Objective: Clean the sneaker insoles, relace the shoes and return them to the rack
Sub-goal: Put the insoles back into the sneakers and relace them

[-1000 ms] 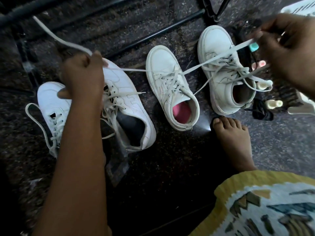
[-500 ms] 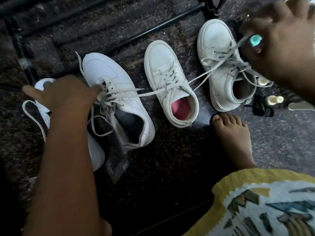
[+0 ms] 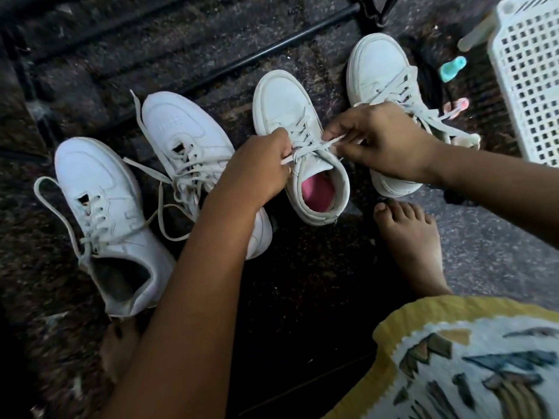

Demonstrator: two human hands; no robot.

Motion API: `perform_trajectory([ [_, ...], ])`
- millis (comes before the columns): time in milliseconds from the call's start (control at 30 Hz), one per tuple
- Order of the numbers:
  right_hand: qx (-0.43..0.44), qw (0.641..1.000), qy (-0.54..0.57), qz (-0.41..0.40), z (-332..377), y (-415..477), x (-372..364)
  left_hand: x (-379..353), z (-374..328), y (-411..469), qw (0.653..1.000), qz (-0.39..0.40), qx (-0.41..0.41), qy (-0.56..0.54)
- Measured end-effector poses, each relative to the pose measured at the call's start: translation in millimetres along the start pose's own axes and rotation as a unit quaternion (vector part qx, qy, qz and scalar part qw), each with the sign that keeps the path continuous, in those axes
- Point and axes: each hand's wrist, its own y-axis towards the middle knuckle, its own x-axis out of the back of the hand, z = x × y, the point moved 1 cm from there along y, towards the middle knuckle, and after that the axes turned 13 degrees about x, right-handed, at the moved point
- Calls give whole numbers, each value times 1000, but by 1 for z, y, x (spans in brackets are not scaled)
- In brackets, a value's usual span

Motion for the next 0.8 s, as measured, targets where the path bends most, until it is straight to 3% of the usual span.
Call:
perform_trajectory([
  [167,6,999,-28,-35,3,-8,-4,14,9,2,993,67,-7,-95],
  [233,-13,998,-34,-49,2,-5,-4,17,9,0,993,58,-12,-103],
  [333,-5,996,-78,-42,0,-6,-9,17,12,0,1000,-19,5,14],
  [433,-31,993,-114,-24,-8,-14,-7,19,16,-1,982,-62,42,173],
  [633,-40,978,-204,-34,-9,-19,-11,16,12,-3,967,-71,43,241],
  [700,-49,977,-202,-56,-9,-18,1,20,15,-4,981,-61,37,183],
  [800,11,992,26,-126,0,-11,20,28,15,-3,991,-30,69,-112],
])
